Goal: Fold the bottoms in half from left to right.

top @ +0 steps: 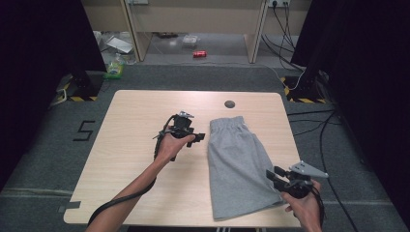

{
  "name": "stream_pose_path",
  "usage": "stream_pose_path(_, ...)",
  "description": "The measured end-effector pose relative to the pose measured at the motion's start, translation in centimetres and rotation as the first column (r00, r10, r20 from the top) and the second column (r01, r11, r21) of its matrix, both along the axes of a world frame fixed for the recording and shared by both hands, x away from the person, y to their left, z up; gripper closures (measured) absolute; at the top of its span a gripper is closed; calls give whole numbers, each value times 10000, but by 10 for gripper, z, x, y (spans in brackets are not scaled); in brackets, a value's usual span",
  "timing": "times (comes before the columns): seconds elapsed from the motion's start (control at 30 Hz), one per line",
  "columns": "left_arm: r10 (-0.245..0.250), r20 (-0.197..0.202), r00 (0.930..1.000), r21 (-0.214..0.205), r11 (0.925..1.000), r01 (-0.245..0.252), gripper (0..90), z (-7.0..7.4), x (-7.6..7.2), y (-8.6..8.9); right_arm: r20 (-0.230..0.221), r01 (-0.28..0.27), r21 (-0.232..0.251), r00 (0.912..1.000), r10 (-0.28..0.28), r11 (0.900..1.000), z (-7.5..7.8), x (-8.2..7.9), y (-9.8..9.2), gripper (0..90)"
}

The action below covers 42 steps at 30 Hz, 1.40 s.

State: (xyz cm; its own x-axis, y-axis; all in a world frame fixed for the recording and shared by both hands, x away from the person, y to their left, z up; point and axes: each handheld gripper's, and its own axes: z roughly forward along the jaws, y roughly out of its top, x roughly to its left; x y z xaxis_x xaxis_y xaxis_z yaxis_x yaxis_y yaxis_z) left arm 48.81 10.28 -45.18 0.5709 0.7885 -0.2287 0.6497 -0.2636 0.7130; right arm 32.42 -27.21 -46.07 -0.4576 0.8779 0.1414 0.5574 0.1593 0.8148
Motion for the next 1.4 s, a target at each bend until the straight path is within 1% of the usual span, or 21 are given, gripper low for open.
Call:
stream_pose_path(0.13,18,-79,10000,-172,9999,-20,368,-6,-3,-2,-337,-87,-192,9994,80,9998,-6,26,7,601)
stream_pose_path(0.17,38,-91,10000,-196,9998,-40,363,-7,-3,-3,-393,-165,-325,9991,152,9993,-8,33,9,602)
stream_pose_path(0.3,49,-109,9999,-299,9995,-52,355,-9,-2,-7,-759,-325,-408,9967,293,9986,-14,55,21,629)
stream_pose_path(0.4,-12,-91,10000,-295,9996,10,350,-9,-3,-10,-982,-399,-592,9946,339,9974,-18,68,28,653)
stream_pose_path(0.5,-100,-122,9999,-324,9994,96,347,-9,-4,-13,-1299,-260,-708,9914,166,9972,-24,79,31,667)
stream_pose_path(0.57,-121,-147,9998,-324,9994,116,344,-11,-5,-16,-1581,-182,-629,9874,80,9979,-29,85,32,703)
stream_pose_path(0.6,-167,-162,9997,-315,9994,161,343,-11,-6,-16,-1710,-206,-555,9852,108,9982,-31,86,31,743)
stream_pose_path(0.63,-200,-168,9997,-299,9994,195,343,-12,-6,-17,-1757,-285,-503,9843,193,9983,-33,88,31,807)
stream_pose_path(0.67,-229,-167,9996,-293,9993,224,342,-12,-7,-17,-1757,-290,-482,9842,201,9984,-34,88,30,848)
stream_pose_path(0.7,-229,-160,9996,-300,9993,224,342,-13,-7,-17,-1720,-293,-506,9849,202,9983,-33,88,29,861)
stream_pose_path(0.8,-218,-157,9996,-246,9995,214,342,-15,-7,-18,-1468,-231,-465,9890,160,9987,-27,85,25,867)
stream_pose_path(0.9,-226,-172,9996,-215,9995,222,342,-16,-8,-20,-1178,-48,-231,9930,20,9997,-15,79,20,869)
stream_pose_path(0.97,-253,-167,9995,-216,9995,249,341,-17,-8,-21,-1003,61,-283,9949,-89,9996,-10,78,15,869)
stream_pose_path(1.07,-275,-162,9995,-173,9995,272,341,-17,-8,-23,-1083,314,-331,9935,-348,9990,-11,81,6,868)
stream_pose_path(1.13,-263,-182,9995,-163,9995,260,341,-18,-7,-25,-1375,411,-443,9894,-468,9982,-18,85,2,868)
stream_pose_path(1.2,-261,-218,9994,-128,9996,258,341,-19,-6,-26,-1820,466,-519,9817,-553,9976,-31,90,0,864)
stream_pose_path(1.27,-263,-235,9994,-103,9996,260,341,-20,-6,-27,-2130,488,-415,9754,-566,9979,-39,92,-2,831)
stream_pose_path(1.3,-260,-248,9994,-112,9996,258,341,-21,-6,-27,-2157,634,-324,9740,-689,9975,-39,91,-2,785)
stream_pose_path(1.4,-281,-258,9993,-111,9996,278,338,-21,-6,-28,-1812,730,-374,9803,-785,9966,-25,83,-3,680)
